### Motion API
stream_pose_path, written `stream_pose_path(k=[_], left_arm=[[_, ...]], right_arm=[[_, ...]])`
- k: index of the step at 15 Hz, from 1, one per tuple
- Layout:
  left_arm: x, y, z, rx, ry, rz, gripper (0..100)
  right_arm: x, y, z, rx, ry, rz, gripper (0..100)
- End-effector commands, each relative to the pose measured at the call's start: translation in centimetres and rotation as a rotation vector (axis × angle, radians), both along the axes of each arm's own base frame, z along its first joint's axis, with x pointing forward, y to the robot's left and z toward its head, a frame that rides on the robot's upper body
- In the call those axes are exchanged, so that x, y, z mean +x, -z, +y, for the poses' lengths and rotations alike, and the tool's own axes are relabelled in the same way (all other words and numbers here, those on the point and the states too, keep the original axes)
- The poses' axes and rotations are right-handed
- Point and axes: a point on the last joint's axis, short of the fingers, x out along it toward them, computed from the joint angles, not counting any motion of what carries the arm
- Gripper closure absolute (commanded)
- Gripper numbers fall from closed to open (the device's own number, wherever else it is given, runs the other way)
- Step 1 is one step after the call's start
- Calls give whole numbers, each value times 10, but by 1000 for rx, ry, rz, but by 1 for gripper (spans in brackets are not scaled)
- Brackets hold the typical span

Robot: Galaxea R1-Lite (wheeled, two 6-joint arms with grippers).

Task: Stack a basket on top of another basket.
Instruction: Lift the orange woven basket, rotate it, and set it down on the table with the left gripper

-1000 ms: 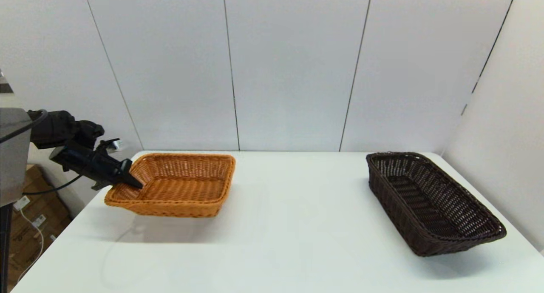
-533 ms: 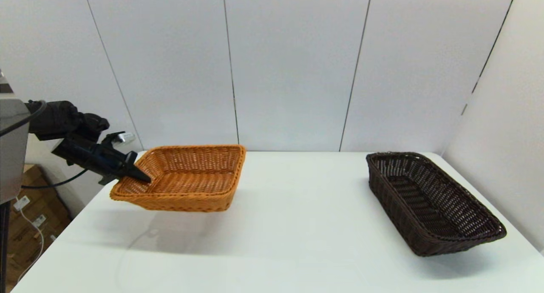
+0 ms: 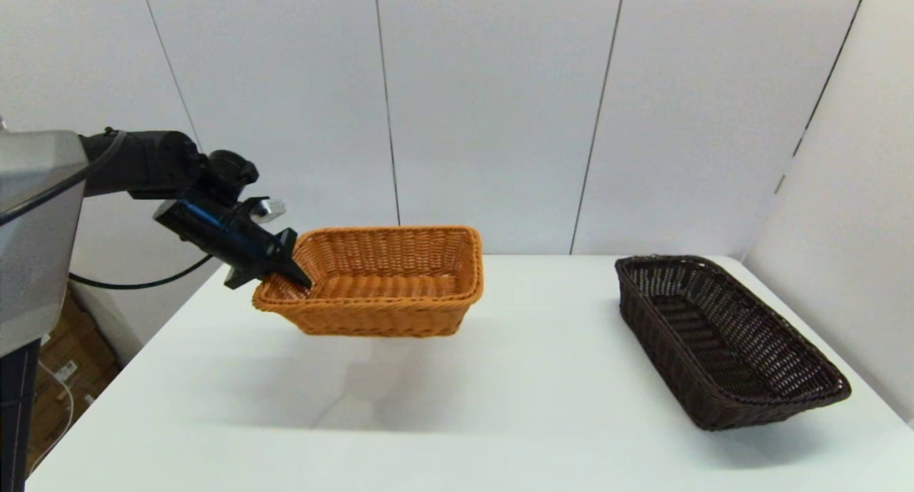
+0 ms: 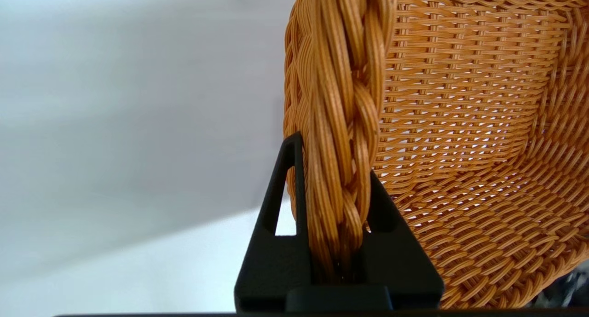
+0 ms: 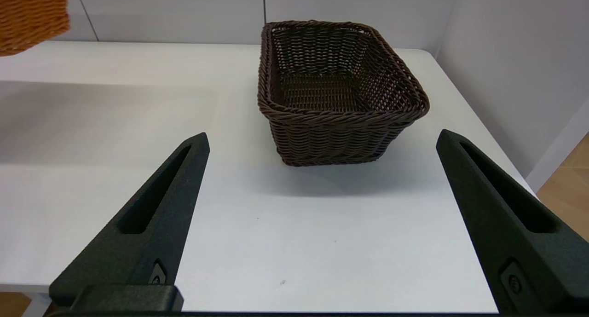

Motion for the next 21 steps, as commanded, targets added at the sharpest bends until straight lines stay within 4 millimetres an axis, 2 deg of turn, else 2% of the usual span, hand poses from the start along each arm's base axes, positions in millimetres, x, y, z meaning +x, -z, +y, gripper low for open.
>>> stream_pose_path(k=[1,5,8,11,16,18,21], left_arm=[[-20,-30,-32,34,-3,-4,100],[-29,-30,-66,41,73,20,100],[-28,-25,-85,42,107,12,100],[-19,-9,-108,70,85,3,100],[-25,16,-148,122,140,48,100],[-25,19,-159,115,129,40,100],[-22,39,-176,136,122,60,100]], right_arm=[[0,0,0,-1,0,2,0],[0,0,0,-1,0,2,0],[0,0,0,-1,0,2,0],[0,0,0,-1,0,2,0],[0,0,0,-1,0,0,0],[0,-1,0,1,-2,-4,0],[0,-1,0,1,-2,-4,0]])
